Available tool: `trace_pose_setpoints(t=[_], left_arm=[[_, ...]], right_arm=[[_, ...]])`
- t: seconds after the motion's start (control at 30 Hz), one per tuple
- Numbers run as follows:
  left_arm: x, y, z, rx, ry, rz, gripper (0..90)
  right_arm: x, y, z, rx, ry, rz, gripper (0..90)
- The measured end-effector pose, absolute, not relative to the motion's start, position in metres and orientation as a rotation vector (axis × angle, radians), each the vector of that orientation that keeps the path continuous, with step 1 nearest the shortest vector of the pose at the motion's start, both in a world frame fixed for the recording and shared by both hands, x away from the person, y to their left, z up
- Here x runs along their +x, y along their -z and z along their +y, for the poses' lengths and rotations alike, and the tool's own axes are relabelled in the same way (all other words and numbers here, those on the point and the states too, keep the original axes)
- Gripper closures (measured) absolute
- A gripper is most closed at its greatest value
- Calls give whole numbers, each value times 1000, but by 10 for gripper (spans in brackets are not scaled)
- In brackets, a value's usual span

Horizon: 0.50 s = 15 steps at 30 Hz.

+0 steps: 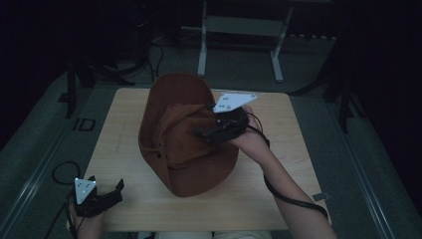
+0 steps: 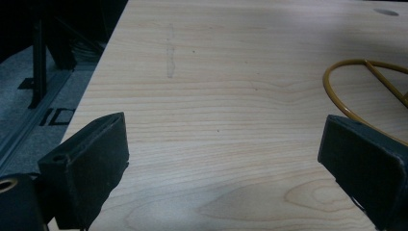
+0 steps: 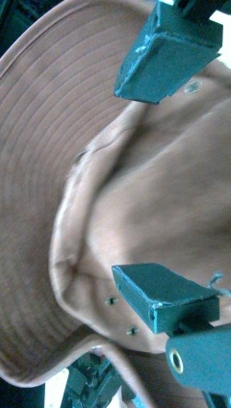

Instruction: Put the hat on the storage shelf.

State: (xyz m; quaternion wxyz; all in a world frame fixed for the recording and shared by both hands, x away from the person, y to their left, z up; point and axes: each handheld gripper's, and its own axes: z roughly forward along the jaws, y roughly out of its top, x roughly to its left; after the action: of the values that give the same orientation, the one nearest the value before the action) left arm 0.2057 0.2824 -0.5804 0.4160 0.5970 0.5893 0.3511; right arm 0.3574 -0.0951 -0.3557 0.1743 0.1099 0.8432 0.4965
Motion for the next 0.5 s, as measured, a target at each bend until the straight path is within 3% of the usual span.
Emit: trace_pose_setpoints(t=[0.5], left_arm=[[205,581,282,1493,-886,1493,43]], right_arm=[[347,390,-172,439,-1435,2344,142]])
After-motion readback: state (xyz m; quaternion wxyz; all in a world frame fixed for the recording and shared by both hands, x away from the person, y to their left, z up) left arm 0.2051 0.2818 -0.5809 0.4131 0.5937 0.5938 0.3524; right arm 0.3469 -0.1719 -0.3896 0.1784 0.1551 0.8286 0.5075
